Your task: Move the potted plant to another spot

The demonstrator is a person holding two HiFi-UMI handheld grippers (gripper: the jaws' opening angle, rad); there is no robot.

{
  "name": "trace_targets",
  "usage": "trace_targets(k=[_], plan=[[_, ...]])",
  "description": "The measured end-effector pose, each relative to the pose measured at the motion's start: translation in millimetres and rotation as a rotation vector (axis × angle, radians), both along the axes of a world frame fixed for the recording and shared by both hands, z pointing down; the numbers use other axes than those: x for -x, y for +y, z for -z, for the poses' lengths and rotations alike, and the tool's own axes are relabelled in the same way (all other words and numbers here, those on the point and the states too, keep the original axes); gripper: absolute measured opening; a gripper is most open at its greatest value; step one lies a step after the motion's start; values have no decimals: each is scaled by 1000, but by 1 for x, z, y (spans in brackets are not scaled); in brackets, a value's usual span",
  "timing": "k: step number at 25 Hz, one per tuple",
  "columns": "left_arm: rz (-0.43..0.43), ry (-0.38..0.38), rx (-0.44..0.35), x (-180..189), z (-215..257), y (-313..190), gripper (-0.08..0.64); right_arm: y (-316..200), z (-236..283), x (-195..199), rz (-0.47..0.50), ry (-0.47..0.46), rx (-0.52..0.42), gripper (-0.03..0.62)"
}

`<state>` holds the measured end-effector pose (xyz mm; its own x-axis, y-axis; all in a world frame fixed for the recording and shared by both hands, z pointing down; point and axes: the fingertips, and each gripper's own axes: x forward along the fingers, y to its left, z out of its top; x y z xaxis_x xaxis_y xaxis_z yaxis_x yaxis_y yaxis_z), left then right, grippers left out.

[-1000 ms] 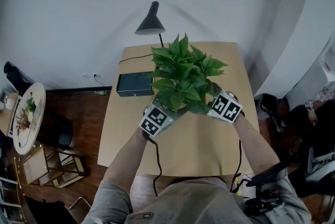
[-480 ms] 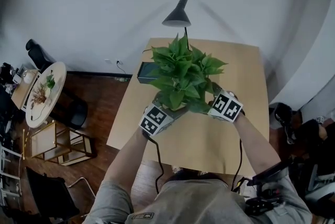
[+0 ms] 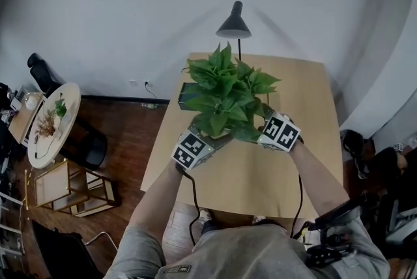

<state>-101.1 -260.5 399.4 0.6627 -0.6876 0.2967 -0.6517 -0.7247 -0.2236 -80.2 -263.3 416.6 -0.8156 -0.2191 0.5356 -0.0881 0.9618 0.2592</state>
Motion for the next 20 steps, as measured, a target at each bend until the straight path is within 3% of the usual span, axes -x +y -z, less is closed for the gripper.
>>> trace_targets(k=[4, 20], plan=[[-48, -2, 17, 49, -2, -6, 364, -8, -3, 47, -55, 2, 17, 377], [-149, -39, 34, 56, -4, -7, 364, -6, -9, 54, -160, -26, 54, 374]])
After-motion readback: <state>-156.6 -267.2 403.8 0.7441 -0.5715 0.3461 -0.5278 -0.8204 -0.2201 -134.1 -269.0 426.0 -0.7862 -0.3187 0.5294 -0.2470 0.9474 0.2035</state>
